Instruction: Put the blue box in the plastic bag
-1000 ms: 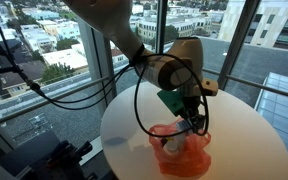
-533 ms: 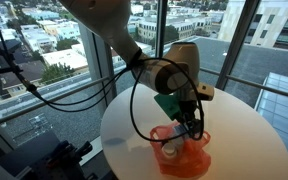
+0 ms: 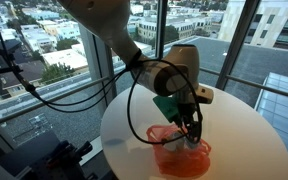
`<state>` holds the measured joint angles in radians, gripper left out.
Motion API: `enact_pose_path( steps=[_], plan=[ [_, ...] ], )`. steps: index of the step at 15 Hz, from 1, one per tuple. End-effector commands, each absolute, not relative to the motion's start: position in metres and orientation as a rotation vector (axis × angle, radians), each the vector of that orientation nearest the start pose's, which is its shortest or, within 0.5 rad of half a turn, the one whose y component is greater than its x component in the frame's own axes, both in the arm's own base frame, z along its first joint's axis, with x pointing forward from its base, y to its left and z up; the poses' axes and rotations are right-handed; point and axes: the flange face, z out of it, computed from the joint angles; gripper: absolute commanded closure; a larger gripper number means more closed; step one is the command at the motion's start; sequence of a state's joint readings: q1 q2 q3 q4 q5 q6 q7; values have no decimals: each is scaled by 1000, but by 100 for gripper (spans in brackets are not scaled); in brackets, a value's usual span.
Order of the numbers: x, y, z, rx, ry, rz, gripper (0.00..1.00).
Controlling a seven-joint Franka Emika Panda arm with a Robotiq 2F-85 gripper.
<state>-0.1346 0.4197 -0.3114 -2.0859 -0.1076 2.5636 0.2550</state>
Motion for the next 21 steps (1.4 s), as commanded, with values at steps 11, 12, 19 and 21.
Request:
enact_pose_path(
  steps=[11,12,19,21],
  plan=[
    [553,-205,348,-3061,782,328,0],
    [553,-202,356,-3062,787,353,0],
    [564,-226,383,-3051,919,254,0],
    [564,-242,383,-3039,967,223,0]
  ],
)
